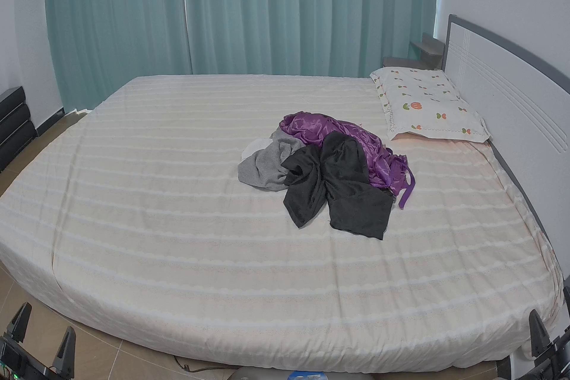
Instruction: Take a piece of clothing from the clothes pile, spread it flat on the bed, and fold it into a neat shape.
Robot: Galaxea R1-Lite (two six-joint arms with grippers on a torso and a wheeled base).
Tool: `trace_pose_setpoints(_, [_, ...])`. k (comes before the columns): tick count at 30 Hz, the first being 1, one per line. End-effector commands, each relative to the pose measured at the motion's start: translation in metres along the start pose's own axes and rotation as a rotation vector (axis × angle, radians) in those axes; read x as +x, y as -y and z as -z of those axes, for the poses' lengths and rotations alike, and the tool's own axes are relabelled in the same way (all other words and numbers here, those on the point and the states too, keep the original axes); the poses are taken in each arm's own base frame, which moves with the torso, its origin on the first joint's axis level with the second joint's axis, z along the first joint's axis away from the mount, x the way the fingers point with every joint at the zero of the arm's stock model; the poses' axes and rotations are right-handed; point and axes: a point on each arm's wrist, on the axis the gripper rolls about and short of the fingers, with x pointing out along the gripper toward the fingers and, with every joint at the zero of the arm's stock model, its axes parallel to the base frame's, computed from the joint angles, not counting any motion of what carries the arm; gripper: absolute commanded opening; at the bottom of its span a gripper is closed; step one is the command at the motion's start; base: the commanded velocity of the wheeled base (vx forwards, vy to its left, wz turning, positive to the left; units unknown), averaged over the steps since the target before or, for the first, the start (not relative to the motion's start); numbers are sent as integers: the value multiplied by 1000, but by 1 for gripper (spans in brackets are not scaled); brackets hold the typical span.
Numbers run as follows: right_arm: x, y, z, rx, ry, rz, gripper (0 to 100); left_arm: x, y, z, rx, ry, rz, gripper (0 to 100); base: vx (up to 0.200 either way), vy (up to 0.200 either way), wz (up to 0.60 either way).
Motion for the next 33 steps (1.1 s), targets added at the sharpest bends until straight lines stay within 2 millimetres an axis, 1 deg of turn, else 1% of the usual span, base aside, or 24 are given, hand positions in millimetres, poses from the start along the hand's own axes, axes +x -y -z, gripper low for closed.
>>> trace_pose_setpoints(1, [1, 0, 3, 0, -19, -7, 100, 0, 0, 5, 0, 1, 0, 100, 0, 0, 0])
trace_pose_setpoints(4, [2, 0, 2, -2, -22, -12, 100, 0, 0, 5, 0, 1, 0, 100, 0, 0, 0])
trace_pose_setpoints(5, [1, 0, -8, 9, 11, -22, 100, 0, 0, 5, 0, 1, 0, 100, 0, 0, 0])
trace_pose_setpoints(6, [-1, 0, -25, 21, 49, -28, 100, 0, 0, 5, 0, 1, 0, 100, 0, 0, 0])
trace_pose_setpoints(7, [-2, 0, -54, 46, 84, -37, 100, 0, 0, 5, 0, 1, 0, 100, 0, 0, 0])
trace_pose_setpoints(8, [2, 0, -73, 72, 78, -46, 100, 0, 0, 5, 0, 1, 0, 100, 0, 0, 0])
trace_pose_setpoints(10, [17, 0, -82, 73, 6, -61, 100, 0, 0, 5, 0, 1, 0, 100, 0, 0, 0])
trace_pose_setpoints(11, [24, -1, -81, 63, -37, -81, 100, 0, 0, 5, 0, 1, 0, 100, 0, 0, 0])
trace_pose_setpoints(12, [25, -1, -81, 62, -42, -84, 100, 0, 0, 5, 0, 1, 0, 100, 0, 0, 0])
trace_pose_setpoints(13, [40, -2, -77, 64, -141, -124, 100, 0, 0, 5, 0, 1, 0, 100, 0, 0, 0])
trace_pose_setpoints(15, [57, -3, -69, 70, -249, -154, 100, 0, 0, 5, 0, 1, 0, 100, 0, 0, 0])
trace_pose_setpoints(18, [77, -6, -68, 76, -323, -193, 100, 0, 0, 5, 0, 1, 0, 100, 0, 0, 0])
trace_pose_setpoints(19, [89, -9, -69, 88, -352, -215, 100, 0, 0, 5, 0, 1, 0, 100, 0, 0, 0])
trace_pose_setpoints(20, [90, -9, -69, 89, -356, -219, 100, 0, 0, 5, 0, 1, 0, 100, 0, 0, 0])
trace_pose_setpoints(21, [106, -14, -70, 118, -403, -241, 100, 0, 0, 5, 0, 1, 0, 100, 0, 0, 0])
trace_pose_setpoints(23, [128, -20, -72, 147, -449, -257, 100, 0, 0, 5, 0, 1, 0, 100, 0, 0, 0])
trace_pose_setpoints(24, [133, -21, -72, 151, -464, -257, 100, 0, 0, 5, 0, 1, 0, 100, 0, 0, 0])
trace_pose_setpoints(26, [133, -21, -72, 151, -464, -257, 100, 0, 0, 5, 0, 1, 0, 100, 0, 0, 0])
trace_pose_setpoints(27, [174, -34, -66, 188, -551, -268, 100, 0, 0, 5, 0, 1, 0, 100, 0, 0, 0])
trace_pose_setpoints(29, [191, -39, -62, 208, -578, -267, 100, 0, 0, 5, 0, 1, 0, 100, 0, 0, 0])
trace_pose_setpoints(30, [208, -45, -58, 229, -600, -264, 100, 0, 0, 5, 0, 1, 0, 100, 0, 0, 0])
trace_pose_setpoints(31, [220, -48, -55, 243, -610, -262, 100, 0, 0, 5, 0, 1, 0, 100, 0, 0, 0])
trace_pose_setpoints(33, [250, -58, -47, 282, -634, -248, 100, 0, 0, 5, 0, 1, 0, 100, 0, 0, 0])
